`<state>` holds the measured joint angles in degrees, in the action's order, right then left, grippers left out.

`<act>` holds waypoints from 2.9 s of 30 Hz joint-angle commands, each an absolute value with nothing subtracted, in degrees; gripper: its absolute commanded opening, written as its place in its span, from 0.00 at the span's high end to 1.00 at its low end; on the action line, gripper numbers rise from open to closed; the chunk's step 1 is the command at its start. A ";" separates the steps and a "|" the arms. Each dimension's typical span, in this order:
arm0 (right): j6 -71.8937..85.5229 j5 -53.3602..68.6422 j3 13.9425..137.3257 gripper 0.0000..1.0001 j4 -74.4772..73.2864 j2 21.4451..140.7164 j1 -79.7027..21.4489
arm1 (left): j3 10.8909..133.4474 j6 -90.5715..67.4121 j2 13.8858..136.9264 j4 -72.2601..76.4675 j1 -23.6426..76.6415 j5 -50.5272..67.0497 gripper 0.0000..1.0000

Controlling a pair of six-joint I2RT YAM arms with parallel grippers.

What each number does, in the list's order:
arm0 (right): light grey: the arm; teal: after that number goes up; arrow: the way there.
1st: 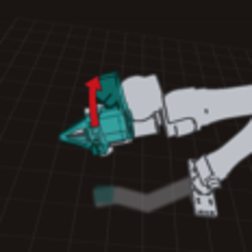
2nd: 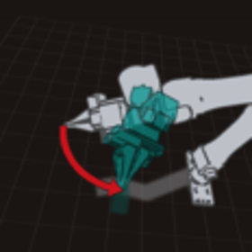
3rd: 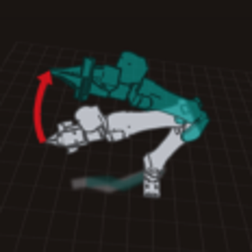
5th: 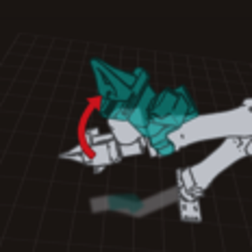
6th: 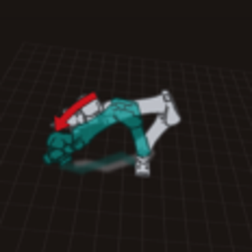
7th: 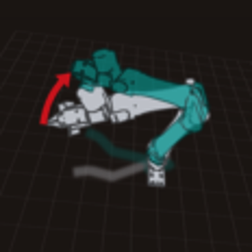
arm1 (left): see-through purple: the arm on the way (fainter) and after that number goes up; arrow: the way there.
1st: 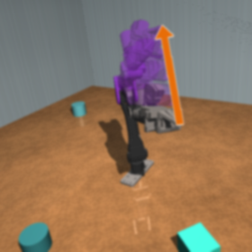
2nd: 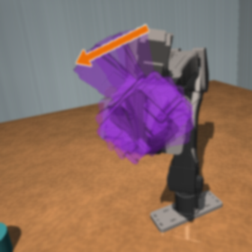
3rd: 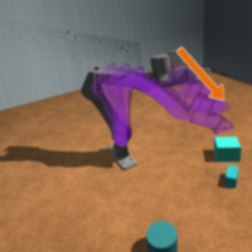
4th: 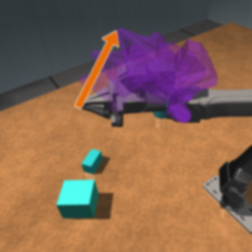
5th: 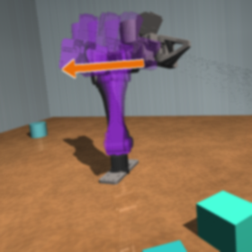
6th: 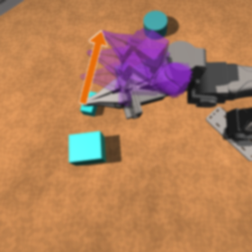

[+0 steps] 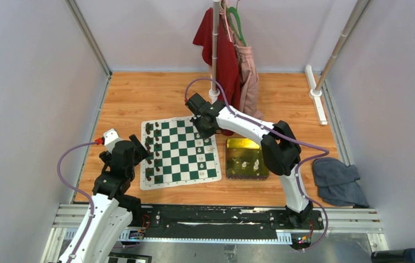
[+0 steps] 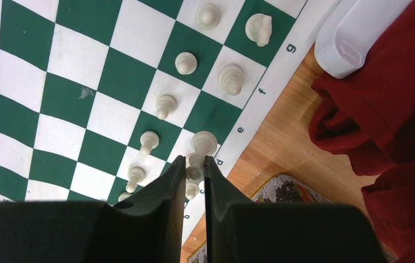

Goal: Set up the chess pieces on the board
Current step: Place the chess piece on the chessboard.

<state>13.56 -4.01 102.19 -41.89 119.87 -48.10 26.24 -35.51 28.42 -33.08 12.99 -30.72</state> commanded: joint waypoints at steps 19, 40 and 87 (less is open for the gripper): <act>12.46 -2.03 100.38 1.00 -40.56 122.51 -46.59 | 25.93 -35.39 28.94 -32.52 13.45 -32.08 0.00; 12.35 -1.28 100.31 1.00 -39.66 123.55 -45.72 | 25.93 -35.43 29.00 -32.48 13.45 -32.21 0.00; 11.34 -1.49 99.68 0.64 -39.16 122.81 -45.26 | 25.90 -35.34 28.81 -32.48 13.45 -32.17 0.00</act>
<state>12.32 -1.52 100.20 -38.54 122.76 -45.95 26.24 -35.51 28.84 -33.08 12.99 -31.11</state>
